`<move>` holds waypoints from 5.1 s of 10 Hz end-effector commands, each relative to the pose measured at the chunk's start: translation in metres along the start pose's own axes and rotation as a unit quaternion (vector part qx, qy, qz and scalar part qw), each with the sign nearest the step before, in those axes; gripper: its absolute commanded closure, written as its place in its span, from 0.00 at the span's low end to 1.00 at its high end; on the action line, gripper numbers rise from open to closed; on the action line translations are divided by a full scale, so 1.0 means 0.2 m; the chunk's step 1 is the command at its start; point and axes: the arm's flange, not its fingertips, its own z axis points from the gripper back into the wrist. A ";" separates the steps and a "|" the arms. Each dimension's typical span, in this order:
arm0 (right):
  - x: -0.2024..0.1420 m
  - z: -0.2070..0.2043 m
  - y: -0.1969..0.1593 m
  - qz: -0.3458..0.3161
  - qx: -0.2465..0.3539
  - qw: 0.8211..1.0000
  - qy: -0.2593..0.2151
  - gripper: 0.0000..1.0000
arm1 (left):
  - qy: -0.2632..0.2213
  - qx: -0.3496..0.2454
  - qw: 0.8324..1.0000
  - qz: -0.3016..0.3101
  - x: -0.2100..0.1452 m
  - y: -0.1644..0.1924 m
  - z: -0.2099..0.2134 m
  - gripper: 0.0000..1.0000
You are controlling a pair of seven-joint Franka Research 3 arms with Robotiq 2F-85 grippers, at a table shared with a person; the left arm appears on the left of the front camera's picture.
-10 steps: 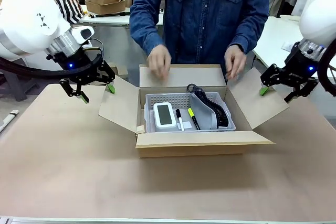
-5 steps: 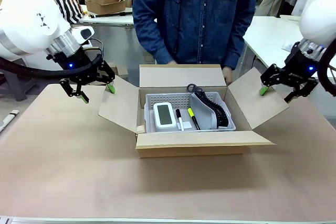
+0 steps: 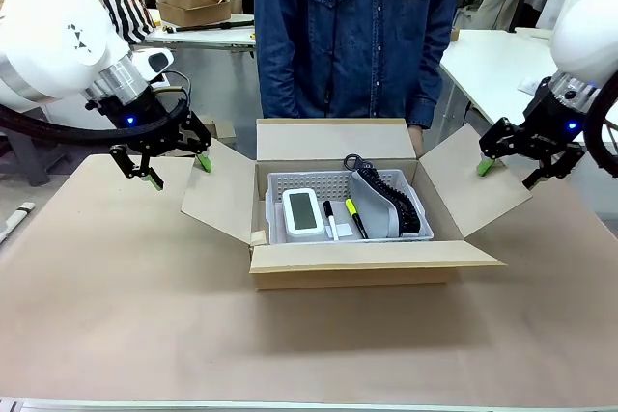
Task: Pack the gift set into the box.
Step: Lift both hands away from the flaps of the Package Box, then press and hold the closed box until the human finishes sealing it.
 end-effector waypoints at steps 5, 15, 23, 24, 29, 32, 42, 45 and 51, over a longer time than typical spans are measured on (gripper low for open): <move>0.00 0.01 0.00 -0.003 -0.014 1.000 0.000 0.00 | -0.006 0.008 1.000 0.006 0.00 0.00 0.01 0.00; -0.52 0.75 -0.39 -0.048 0.489 0.859 0.145 0.00 | 0.157 -0.549 0.814 -0.107 -0.40 0.28 0.70 0.00; -0.65 0.83 -0.31 0.096 0.389 0.912 0.083 0.00 | 0.053 -0.435 0.882 -0.173 -0.53 0.11 0.88 0.00; -0.65 0.83 -0.31 0.096 0.389 0.912 0.083 0.00 | 0.053 -0.435 0.882 -0.173 -0.53 0.11 0.88 0.00; -0.65 0.83 -0.31 0.096 0.389 0.912 0.083 0.00 | 0.053 -0.435 0.882 -0.173 -0.53 0.11 0.88 0.00; -0.65 0.83 -0.31 0.096 0.389 0.912 0.083 0.00 | 0.053 -0.435 0.882 -0.173 -0.53 0.11 0.88 0.00; -0.65 0.83 -0.31 0.096 0.389 0.912 0.083 0.00 | 0.053 -0.435 0.882 -0.173 -0.53 0.11 0.88 0.00; -0.65 0.83 -0.31 0.096 0.389 0.912 0.083 0.00 | 0.053 -0.435 0.882 -0.173 -0.53 0.11 0.88 0.00; -0.65 0.83 -0.31 0.096 0.389 0.912 0.083 0.00 | 0.053 -0.435 0.882 -0.173 -0.53 0.11 0.88 0.00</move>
